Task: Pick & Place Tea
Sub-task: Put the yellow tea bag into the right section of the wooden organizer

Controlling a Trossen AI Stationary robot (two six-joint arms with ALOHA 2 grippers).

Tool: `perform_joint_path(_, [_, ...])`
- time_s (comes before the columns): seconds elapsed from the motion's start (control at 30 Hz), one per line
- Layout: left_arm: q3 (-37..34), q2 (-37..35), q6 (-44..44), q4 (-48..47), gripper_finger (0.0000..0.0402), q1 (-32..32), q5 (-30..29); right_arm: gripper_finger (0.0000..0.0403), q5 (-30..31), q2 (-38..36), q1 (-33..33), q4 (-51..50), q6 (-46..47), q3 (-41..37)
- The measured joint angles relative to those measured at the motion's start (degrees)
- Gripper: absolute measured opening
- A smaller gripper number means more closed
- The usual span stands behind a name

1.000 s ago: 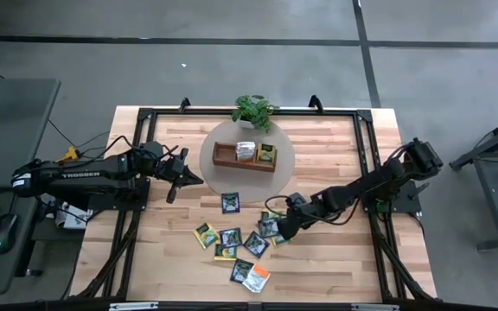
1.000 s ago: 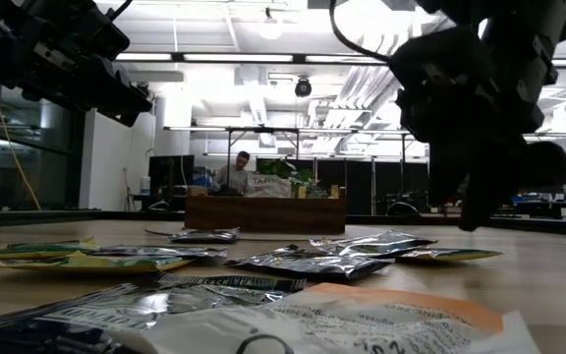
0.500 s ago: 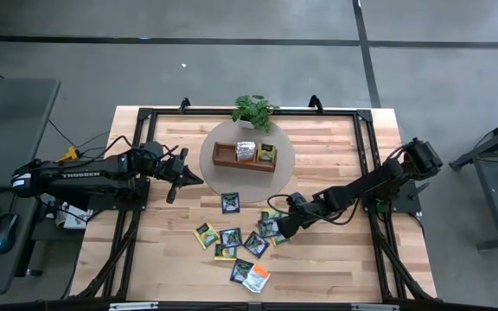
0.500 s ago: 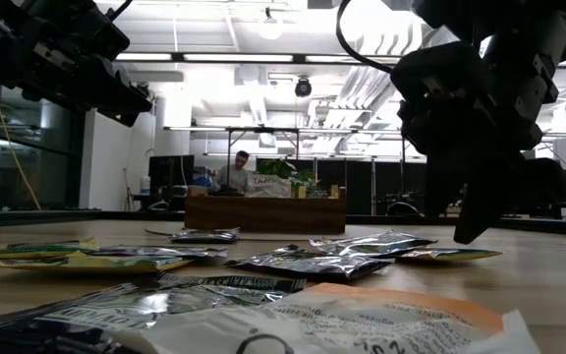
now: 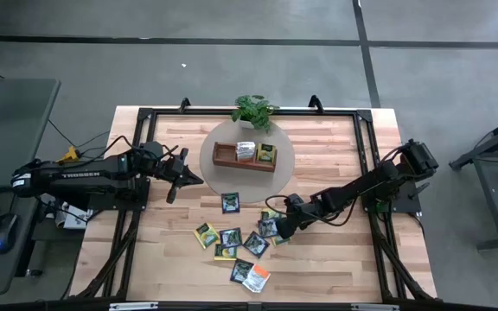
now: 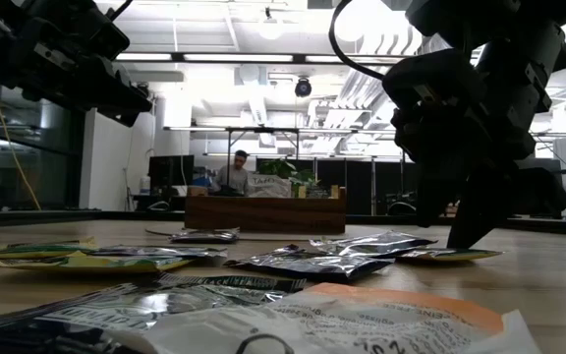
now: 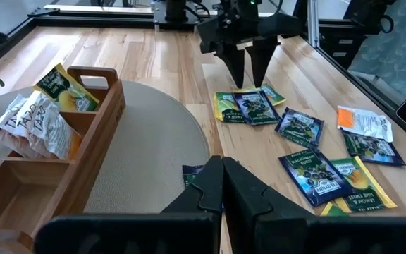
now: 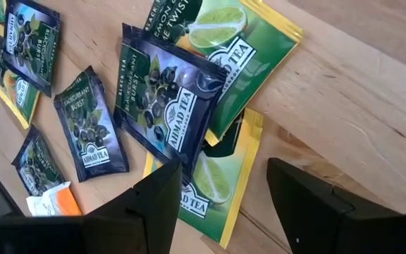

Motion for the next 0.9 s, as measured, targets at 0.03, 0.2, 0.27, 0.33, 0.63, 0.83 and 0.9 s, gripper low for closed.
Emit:
perform_joint_path(0.03, [0.0, 0.0, 0.0, 0.0, 0.0000, 0.0, 0.0, 0.0207, 0.1, 0.0, 0.0, 0.0, 0.1, 0.0])
perform_joint_path(0.2, [0.0, 0.0, 0.0, 0.0, 0.0000, 0.0, 0.0, 0.0207, 0.3, 1.7, 0.0, 3.3, 0.4, 0.0])
perform_joint_path(0.27, [0.0, 0.0, 0.0, 0.0, 0.0000, 0.0, 0.0, 0.0207, -0.2, 2.9, -0.2, 5.5, 0.4, 0.1])
perform_joint_path(0.33, [0.0, 0.0, 0.0, 0.0, 0.0000, 0.0, 0.0, 0.0207, -0.9, 3.4, -0.3, 6.6, 0.4, 0.1])
perform_joint_path(0.63, [0.0, 0.0, 0.0, 0.0, 0.0000, 0.0, 0.0, 0.0195, -1.0, 3.7, -0.4, 6.3, 0.4, 0.2])
perform_joint_path(0.83, [0.0, 0.0, 0.0, 0.0, 0.0000, 0.0, 0.0, 0.0152, -1.3, 3.8, -0.4, 5.4, 0.4, 0.1])
perform_joint_path(0.9, [0.0, 0.0, 0.0, 0.0, 0.0000, 0.0, 0.0, 0.0137, -1.3, 3.8, -0.4, 4.8, 0.4, 0.1])
